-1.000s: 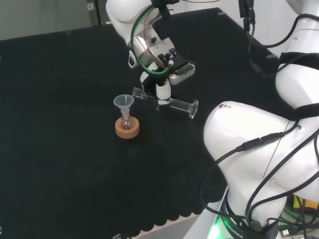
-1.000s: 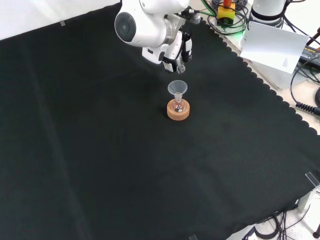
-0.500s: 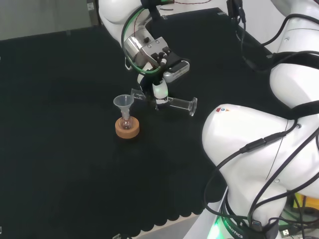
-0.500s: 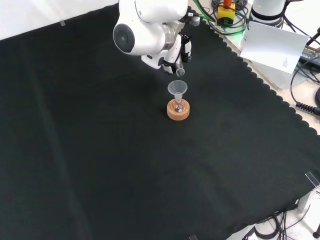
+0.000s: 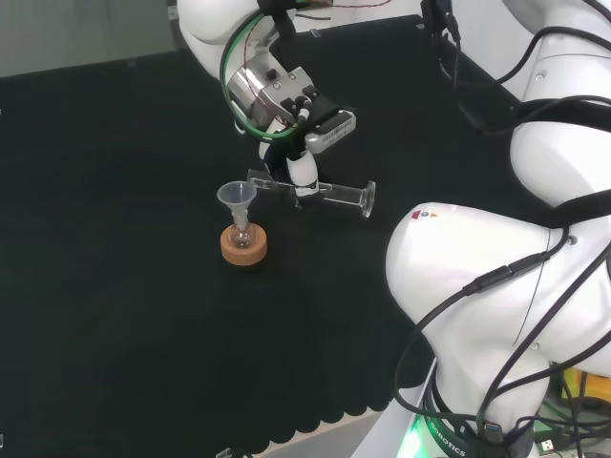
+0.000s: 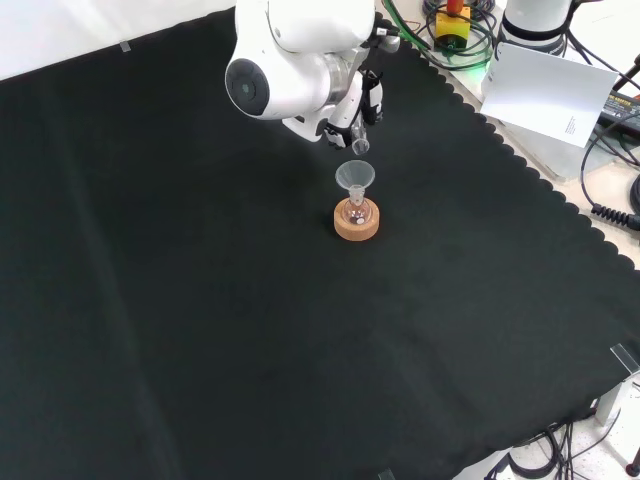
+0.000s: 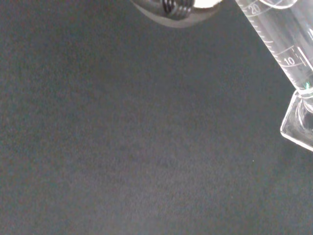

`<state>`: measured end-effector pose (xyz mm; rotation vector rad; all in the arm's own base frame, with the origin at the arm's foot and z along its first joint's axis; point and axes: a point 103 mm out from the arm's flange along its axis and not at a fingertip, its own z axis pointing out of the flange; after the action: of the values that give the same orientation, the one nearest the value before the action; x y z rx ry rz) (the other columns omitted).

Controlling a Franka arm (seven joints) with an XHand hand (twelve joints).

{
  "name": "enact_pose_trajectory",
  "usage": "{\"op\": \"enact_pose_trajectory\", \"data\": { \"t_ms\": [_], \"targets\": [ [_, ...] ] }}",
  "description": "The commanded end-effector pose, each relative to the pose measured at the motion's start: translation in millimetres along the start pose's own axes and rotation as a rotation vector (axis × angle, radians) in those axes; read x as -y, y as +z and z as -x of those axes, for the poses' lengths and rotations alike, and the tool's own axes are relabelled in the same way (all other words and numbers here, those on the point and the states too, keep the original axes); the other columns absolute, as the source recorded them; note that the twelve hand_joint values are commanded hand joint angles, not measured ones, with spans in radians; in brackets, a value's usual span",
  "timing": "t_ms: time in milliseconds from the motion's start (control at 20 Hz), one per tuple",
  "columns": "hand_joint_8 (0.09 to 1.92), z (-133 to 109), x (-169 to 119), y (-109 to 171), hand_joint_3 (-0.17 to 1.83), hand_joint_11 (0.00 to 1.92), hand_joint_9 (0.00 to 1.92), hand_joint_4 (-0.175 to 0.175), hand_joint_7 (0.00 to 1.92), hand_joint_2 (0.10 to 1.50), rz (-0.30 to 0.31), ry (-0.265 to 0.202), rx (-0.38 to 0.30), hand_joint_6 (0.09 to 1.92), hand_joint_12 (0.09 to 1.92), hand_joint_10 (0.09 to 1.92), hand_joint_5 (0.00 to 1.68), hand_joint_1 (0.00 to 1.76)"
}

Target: Pour the water from the graduated cylinder into the round-bottom flask.

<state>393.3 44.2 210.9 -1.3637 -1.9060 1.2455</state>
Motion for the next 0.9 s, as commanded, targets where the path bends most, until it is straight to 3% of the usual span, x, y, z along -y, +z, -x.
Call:
{"op": "enact_pose_trajectory", "data": {
  "t_ms": [50,600,900],
  "targets": [
    [1.07,-0.4,0.1,-1.8,0.0,1.13,1.16,-0.175,0.88,1.08,-0.047,0.026,0.005,0.98,0.85,0.83,0.98,1.39],
    [1.07,-4.6,-4.4,-3.0,0.0,1.13,1.16,-0.175,0.88,1.08,-0.117,0.032,0.003,0.98,0.85,0.83,0.98,1.39],
    [1.07,-3.9,-2.4,-5.2,0.0,1.13,1.16,-0.175,0.88,1.09,-0.122,0.043,0.001,0.99,0.85,0.84,0.97,1.38]
  ]
}}
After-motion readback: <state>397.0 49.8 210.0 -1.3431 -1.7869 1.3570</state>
